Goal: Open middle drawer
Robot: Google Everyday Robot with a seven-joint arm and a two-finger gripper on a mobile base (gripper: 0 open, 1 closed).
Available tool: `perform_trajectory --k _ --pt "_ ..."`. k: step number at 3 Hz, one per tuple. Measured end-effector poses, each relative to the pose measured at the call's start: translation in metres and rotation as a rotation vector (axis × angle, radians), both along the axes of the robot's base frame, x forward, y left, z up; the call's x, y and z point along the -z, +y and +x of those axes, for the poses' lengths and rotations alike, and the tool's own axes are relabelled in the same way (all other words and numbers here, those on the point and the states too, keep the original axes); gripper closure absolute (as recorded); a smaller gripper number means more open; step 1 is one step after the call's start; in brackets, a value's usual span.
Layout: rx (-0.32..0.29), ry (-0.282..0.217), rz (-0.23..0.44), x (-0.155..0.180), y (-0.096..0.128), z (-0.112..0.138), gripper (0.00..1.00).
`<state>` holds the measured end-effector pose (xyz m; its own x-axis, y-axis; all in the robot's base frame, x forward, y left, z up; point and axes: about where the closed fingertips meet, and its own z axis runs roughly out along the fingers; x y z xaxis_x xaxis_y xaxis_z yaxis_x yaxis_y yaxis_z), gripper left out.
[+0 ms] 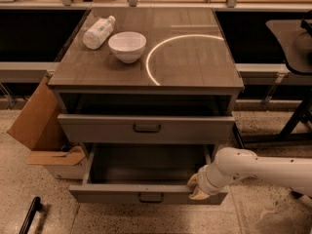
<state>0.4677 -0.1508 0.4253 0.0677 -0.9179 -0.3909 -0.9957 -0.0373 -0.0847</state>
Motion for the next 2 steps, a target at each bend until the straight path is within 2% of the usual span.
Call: perform_trajectory --k 2 --pt "-0.001 0.002 0.001 0.0001 0.0007 -0.0009 0.35"
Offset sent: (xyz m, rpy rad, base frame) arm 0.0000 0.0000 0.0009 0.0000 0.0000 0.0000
